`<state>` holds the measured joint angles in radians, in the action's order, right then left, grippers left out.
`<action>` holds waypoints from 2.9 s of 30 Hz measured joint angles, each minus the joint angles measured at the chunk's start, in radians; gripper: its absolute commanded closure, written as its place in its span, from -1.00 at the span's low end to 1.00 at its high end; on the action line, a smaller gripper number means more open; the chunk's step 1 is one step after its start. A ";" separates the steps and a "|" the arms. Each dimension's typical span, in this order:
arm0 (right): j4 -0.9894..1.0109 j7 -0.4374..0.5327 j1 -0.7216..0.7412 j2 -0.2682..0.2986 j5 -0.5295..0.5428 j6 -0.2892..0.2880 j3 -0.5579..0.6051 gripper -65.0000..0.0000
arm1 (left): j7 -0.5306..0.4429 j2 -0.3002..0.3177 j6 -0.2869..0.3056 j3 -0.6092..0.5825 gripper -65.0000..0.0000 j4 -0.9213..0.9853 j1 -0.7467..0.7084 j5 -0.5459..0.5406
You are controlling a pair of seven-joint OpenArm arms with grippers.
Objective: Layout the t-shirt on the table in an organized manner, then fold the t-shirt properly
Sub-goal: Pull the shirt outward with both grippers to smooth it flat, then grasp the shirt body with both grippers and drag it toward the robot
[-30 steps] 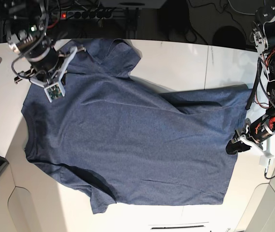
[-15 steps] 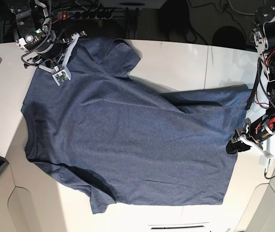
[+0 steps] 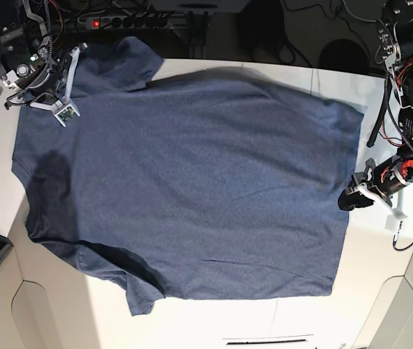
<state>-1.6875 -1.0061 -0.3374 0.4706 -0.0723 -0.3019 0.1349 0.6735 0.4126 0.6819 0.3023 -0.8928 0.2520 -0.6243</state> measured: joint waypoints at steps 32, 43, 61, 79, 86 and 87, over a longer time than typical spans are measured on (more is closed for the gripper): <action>-0.035 -0.009 0.121 -0.003 0.027 0.142 0.003 1.00 | 0.094 0.064 0.015 0.000 1.00 -0.004 -0.057 0.125; -0.037 0.056 0.180 -0.043 0.012 0.264 0.002 1.00 | -0.142 0.058 -0.003 0.000 1.00 -0.002 -0.058 -0.048; 0.381 0.139 0.399 -0.228 -0.006 0.255 -0.004 1.00 | -0.062 -0.012 -0.104 -0.125 1.00 -0.006 0.016 0.311; 0.551 0.180 0.551 -0.370 0.201 0.077 -0.012 1.00 | -0.252 -0.027 -0.376 -0.491 1.00 0.307 0.298 0.490; 0.511 0.018 0.552 -0.374 0.293 0.039 -0.010 1.00 | -0.271 -0.025 -0.376 -0.491 1.00 0.370 0.341 0.534; 0.502 -0.027 0.552 -0.374 0.293 0.039 -0.010 1.00 | -0.271 -0.025 -0.376 -0.491 1.00 0.370 0.341 0.534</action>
<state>-1.1851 -1.0328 0.2142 0.0967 0.2207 -0.2634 0.1249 0.4026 0.3878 0.3061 -0.1886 -0.5224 0.5930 -0.0898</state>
